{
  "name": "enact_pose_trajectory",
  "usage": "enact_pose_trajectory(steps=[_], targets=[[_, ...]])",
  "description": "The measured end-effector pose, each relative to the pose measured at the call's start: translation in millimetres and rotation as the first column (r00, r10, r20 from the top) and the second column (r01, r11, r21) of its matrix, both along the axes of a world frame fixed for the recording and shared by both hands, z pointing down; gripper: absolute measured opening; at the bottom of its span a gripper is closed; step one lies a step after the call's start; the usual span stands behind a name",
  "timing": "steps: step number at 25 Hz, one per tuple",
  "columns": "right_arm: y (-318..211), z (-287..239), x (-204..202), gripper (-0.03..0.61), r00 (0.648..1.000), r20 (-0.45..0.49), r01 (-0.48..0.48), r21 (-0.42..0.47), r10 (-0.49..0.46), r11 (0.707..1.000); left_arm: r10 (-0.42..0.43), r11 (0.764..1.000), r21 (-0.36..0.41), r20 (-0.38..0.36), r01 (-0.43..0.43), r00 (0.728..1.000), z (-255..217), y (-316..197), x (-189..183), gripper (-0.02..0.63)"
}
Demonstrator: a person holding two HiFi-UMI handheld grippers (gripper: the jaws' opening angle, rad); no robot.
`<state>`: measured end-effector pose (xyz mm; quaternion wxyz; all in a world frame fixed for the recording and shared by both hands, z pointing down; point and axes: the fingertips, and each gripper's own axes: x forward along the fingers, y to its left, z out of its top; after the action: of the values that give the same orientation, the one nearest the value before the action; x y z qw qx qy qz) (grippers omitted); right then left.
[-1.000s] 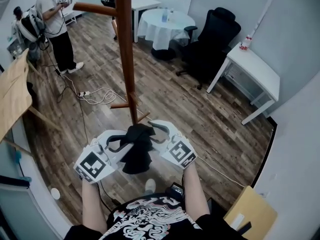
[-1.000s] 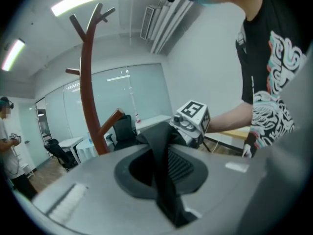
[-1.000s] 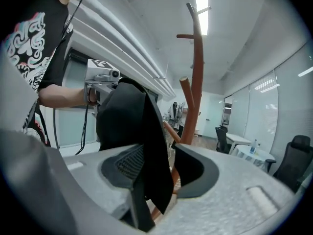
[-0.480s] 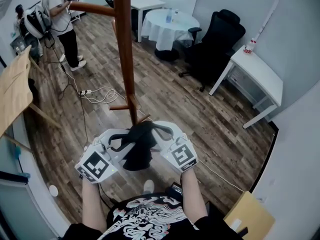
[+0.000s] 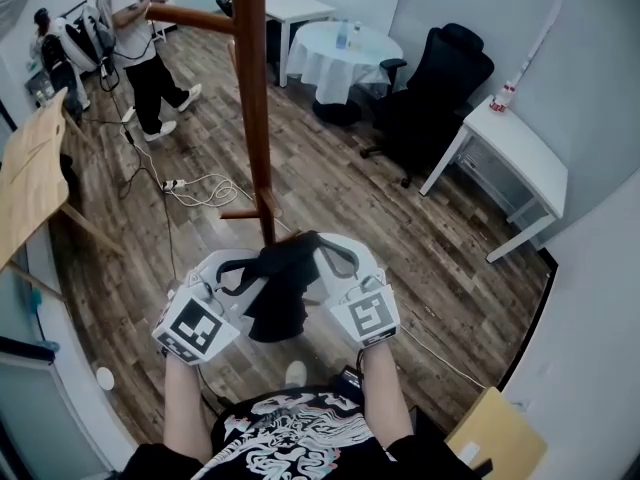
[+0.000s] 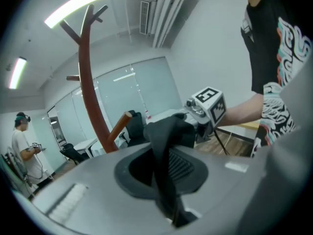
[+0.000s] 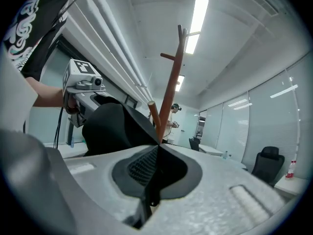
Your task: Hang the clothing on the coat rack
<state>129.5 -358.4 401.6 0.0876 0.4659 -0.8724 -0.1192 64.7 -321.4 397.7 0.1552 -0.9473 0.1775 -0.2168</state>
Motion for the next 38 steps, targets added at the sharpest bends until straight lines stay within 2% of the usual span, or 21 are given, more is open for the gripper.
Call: enact_pose_trajectory(steps=[4,10,13,18,25,34,38], targets=[[4.7,-22.2,5.4,0.002,0.991,0.134,0.004,0.0,-0.004,1.0,-0.022,0.999,0.035,0.017,0.022,1.0,-10.4,-1.7,-1.0,0.025],[3.3,-40.9,13.8,0.002,0.983,0.183,-0.009,0.024,0.004,1.0,-0.076,0.995,0.069,-0.004,0.076,0.997,-29.5,-13.2,-0.7,0.025],[-2.7,-47.8,18.6,0.002,0.983,0.183,-0.039,0.028,0.033,0.999,-0.108,0.991,0.081,-0.001,0.108,0.994,-38.1,-22.9,-3.0,0.026],[-9.1,-60.5,9.0,0.002,0.983,0.182,0.01,0.054,-0.02,0.998,-0.127,0.989,0.072,0.002,0.127,0.992,-48.3,-35.1,-9.7,0.026],[-30.7,-78.4,15.2,0.002,0.98,0.197,-0.048,0.06,0.035,0.997,-0.152,0.986,0.075,0.014,0.151,0.988,-63.8,-53.5,-11.7,0.028],[-56.4,-88.1,10.2,0.002,0.979,0.202,-0.023,0.077,0.007,0.997,-0.184,0.983,0.01,-0.003,0.184,0.983,-69.8,-85.3,-17.2,0.028],[-72.2,-81.1,3.2,0.002,0.981,0.192,-0.01,0.049,0.001,0.999,-0.24,0.97,-0.045,-0.041,0.239,0.97,-69.6,-105.7,-24.1,0.029]])
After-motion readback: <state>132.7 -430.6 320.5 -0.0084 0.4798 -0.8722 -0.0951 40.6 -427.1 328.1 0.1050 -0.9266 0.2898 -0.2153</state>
